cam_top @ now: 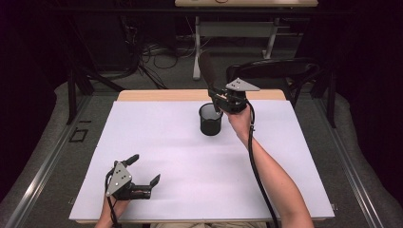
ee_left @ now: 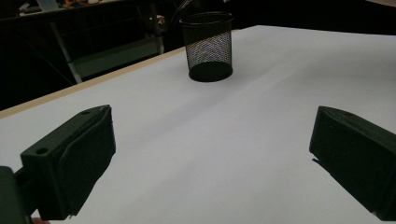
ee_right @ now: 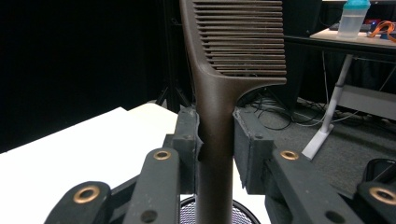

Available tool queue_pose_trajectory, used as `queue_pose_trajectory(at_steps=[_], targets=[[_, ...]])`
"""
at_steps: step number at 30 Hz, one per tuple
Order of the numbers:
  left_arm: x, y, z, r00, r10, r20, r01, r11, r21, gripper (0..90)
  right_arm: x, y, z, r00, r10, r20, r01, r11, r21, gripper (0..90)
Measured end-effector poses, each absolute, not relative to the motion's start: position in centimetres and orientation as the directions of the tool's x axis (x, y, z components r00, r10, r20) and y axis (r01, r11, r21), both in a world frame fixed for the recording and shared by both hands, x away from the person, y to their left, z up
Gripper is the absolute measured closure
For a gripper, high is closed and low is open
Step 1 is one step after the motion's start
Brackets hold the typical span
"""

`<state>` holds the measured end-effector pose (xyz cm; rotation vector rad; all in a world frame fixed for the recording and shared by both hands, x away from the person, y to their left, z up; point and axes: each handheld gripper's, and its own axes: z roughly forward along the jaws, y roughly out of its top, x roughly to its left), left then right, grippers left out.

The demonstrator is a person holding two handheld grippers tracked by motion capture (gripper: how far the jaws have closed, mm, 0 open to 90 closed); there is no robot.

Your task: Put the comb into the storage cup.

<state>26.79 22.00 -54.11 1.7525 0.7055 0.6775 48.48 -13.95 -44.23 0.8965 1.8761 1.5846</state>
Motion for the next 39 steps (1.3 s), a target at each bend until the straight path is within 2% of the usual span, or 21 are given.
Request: queue_pose_trajectory(at_steps=[39], targets=[[26.8,22.0,-54.1,0.663,0.742,0.101,0.129,-0.247,0.960,0.4,49.8,-13.0,-45.9,-0.650,0.759,0.027,0.149,0.093,0.984,72.8]])
